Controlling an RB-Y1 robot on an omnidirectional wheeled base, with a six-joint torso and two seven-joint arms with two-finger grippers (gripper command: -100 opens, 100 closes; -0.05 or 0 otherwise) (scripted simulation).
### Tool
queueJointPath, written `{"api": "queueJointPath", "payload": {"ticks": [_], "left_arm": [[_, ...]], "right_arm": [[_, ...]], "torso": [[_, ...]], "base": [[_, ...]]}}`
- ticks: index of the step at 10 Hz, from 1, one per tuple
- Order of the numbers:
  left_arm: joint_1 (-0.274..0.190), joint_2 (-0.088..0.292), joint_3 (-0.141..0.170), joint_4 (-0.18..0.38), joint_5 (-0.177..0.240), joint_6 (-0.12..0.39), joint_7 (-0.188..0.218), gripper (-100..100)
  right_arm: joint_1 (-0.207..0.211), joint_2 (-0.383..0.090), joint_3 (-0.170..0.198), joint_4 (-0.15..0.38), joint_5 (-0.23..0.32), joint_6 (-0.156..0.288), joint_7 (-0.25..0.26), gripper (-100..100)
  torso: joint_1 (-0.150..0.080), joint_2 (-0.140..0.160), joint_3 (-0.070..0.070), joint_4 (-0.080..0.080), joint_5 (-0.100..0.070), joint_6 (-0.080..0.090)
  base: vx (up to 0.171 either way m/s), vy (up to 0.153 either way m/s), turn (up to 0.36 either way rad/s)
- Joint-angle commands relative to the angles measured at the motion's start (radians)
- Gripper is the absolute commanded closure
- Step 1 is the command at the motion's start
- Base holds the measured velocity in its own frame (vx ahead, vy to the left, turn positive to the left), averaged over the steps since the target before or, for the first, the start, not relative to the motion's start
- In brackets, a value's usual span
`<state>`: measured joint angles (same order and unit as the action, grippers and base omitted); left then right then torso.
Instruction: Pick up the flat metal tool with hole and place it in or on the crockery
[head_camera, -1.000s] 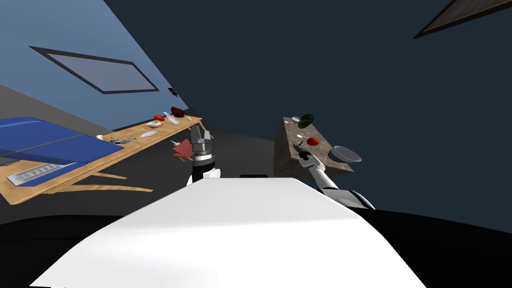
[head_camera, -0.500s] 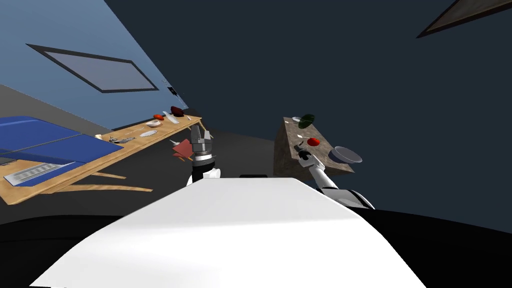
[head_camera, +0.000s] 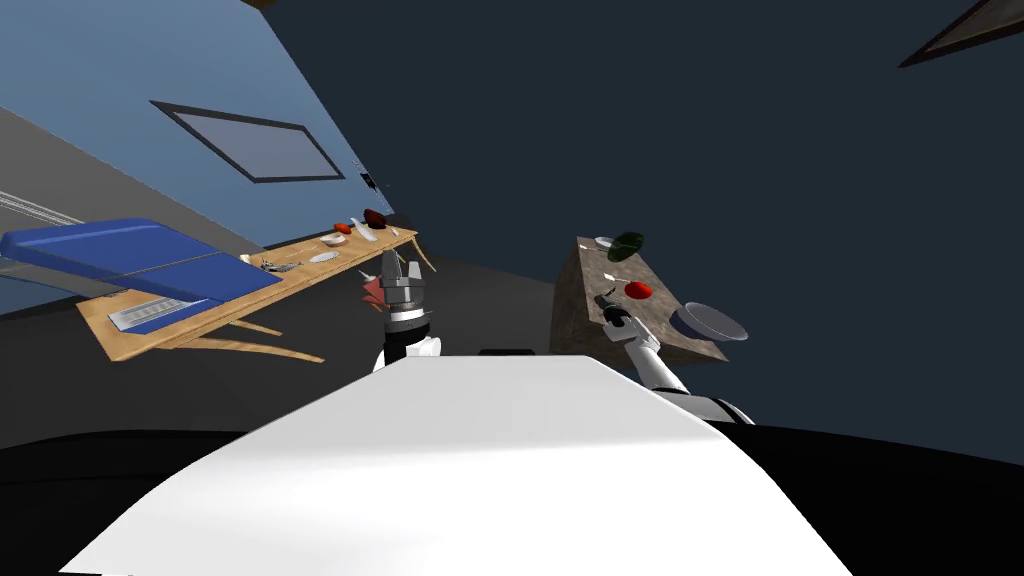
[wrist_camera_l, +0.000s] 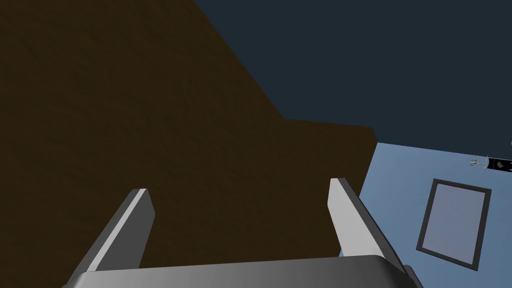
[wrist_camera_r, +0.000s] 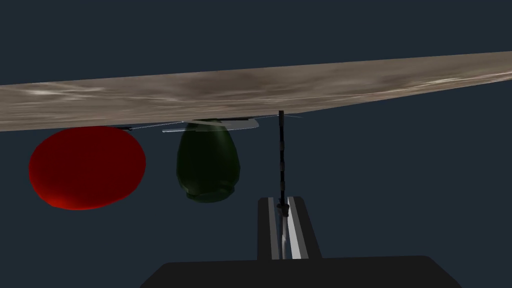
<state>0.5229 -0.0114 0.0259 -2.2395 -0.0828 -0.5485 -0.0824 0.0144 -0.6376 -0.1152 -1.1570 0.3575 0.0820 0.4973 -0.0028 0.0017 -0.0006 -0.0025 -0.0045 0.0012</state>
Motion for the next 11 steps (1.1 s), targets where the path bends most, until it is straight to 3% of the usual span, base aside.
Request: {"api": "queueJointPath", "payload": {"ticks": [1, 6, 7, 8, 9, 11], "left_arm": [[0.000, 0.000, 0.000, 0.000, 0.000, 0.000, 0.000, 0], [0.000, 0.000, 0.000, 0.000, 0.000, 0.000, 0.000, 0], [0.000, 0.000, 0.000, 0.000, 0.000, 0.000, 0.000, 0], [0.000, 0.000, 0.000, 0.000, 0.000, 0.000, 0.000, 0], [0.000, 0.000, 0.000, 0.000, 0.000, 0.000, 0.000, 0], [0.000, 0.000, 0.000, 0.000, 0.000, 0.000, 0.000, 0]], "right_arm": [[0.040, 0.000, -0.033, -0.021, -0.008, 0.008, 0.000, 100], [0.192, 0.010, -0.146, -0.135, -0.023, 0.043, 0.004, 100], [0.173, -0.001, -0.127, -0.118, -0.028, 0.041, 0.000, 100], [0.174, -0.001, -0.129, -0.120, -0.029, 0.041, -0.001, 0], [0.152, -0.013, -0.137, -0.128, -0.022, 0.060, -0.038, 100], [0.129, -0.030, -0.144, -0.139, -0.017, 0.082, -0.081, 100]], "torso": [[0.000, 0.000, 0.000, 0.000, 0.000, 0.000], [0.000, -0.001, -0.001, 0.000, 0.000, -0.001], [0.000, -0.001, -0.001, 0.000, 0.000, -0.001], [0.000, -0.002, -0.001, 0.000, 0.000, 0.000], [0.000, -0.003, -0.002, -0.001, 0.000, -0.001], [0.004, 0.004, 0.002, 0.001, 0.002, -0.001]], "base": [[-0.040, 0.002, 0.191], [-0.035, 0.005, 0.221], [-0.016, -0.001, 0.040], [0.000, 0.000, 0.000], [-0.107, 0.037, 0.089], [-0.159, 0.052, 0.085]]}}
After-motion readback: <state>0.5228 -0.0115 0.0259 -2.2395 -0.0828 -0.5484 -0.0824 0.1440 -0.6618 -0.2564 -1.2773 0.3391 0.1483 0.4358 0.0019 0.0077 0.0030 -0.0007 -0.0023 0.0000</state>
